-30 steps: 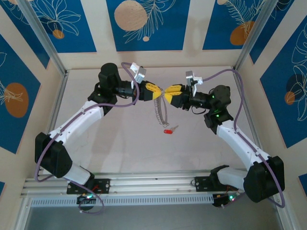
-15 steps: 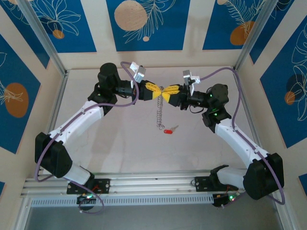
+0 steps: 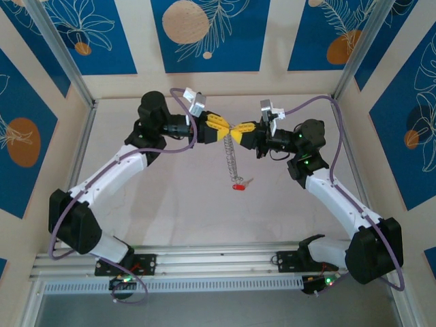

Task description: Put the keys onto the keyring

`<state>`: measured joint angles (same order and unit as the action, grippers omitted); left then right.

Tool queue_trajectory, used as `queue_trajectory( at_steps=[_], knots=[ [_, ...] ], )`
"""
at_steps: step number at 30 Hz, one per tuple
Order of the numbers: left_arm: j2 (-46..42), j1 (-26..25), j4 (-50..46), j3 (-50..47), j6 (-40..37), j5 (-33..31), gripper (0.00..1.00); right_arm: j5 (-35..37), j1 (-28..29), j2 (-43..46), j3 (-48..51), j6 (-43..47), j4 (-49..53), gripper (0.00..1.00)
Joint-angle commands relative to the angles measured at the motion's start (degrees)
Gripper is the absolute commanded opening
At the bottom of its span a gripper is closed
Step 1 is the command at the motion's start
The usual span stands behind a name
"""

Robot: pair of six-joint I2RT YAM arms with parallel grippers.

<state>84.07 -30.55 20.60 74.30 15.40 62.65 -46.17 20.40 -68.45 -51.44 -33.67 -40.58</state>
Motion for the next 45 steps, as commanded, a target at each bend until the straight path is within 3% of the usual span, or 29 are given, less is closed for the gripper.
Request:
queue_trajectory(
  at_steps=[1,5,12,22,30,45],
  knots=[
    [-6.80,0.41,2.12,-1.91,-3.61,-9.74,0.29,-1.65,-0.36,1.85,-1.65,2.05,-0.15,0.00],
    [-9.78,0.60,-0.37,-2.56,-4.71,-12.83,0.41,-2.32,-0.55,2.65,-1.91,2.82,0.48,0.00],
    [-9.23,0.57,-2.05,-2.14,-2.49,-7.08,0.46,-3.32,-0.57,2.98,-2.78,1.88,-0.64,0.00],
    [-6.66,0.57,3.64,-3.50,4.90,0.48,0.45,-2.75,0.55,2.13,-3.84,1.50,-1.52,0.00],
    [-4.38,0.26,10.60,-4.50,10.88,2.75,0.41,-2.00,1.63,0.71,-4.41,1.15,-2.28,0.00],
    [-2.44,-0.66,14.97,-4.34,13.99,4.29,0.34,-1.11,2.34,-0.19,-4.55,1.58,-2.20,0.00]
  ],
)
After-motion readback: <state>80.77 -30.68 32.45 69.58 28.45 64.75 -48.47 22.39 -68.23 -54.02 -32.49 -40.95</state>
